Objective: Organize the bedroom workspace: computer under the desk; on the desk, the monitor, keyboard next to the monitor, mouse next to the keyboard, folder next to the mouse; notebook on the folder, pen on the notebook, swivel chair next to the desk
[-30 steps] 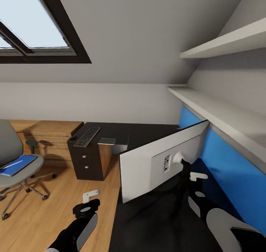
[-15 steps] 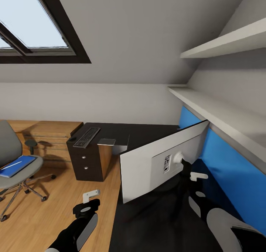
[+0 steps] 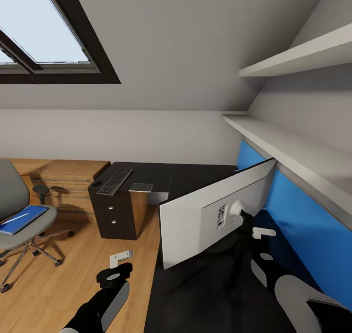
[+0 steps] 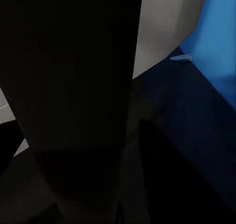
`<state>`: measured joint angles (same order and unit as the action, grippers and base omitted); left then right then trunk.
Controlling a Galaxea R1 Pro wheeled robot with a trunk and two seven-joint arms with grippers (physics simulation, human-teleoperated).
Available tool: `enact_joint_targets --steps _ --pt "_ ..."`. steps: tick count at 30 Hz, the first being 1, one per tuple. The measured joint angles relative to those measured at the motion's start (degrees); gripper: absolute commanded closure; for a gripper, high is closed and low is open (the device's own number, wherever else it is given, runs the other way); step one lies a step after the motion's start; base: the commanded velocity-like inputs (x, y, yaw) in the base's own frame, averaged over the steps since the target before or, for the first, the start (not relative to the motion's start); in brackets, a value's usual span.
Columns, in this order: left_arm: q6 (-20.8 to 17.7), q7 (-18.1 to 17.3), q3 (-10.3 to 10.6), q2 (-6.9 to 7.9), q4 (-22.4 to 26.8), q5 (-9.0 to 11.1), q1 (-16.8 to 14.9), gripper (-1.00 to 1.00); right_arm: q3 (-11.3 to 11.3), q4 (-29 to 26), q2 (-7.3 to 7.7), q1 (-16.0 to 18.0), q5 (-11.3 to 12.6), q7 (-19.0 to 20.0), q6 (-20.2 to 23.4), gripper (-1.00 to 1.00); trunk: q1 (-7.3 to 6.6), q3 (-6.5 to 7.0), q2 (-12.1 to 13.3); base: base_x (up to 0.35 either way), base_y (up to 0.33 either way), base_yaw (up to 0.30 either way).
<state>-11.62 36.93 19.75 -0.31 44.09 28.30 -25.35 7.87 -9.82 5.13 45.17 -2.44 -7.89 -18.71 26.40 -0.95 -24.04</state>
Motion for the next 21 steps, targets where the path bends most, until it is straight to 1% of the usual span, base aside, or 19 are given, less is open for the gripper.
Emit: enact_joint_targets --steps 18,21 --pt "0.0 0.0 0.0 0.01 0.0 0.0 0.0 -1.00 0.1 0.0 0.05 0.0 -0.1 0.1 0.0 1.00 0.00 0.00 0.0 0.000 0.000 0.000" --pt "0.1 0.0 0.0 0.08 0.0 0.0 0.0 -1.00 0.1 0.0 0.04 0.0 -0.1 0.2 -0.1 1.00 0.00 0.00 0.0 0.000 -0.091 0.000"
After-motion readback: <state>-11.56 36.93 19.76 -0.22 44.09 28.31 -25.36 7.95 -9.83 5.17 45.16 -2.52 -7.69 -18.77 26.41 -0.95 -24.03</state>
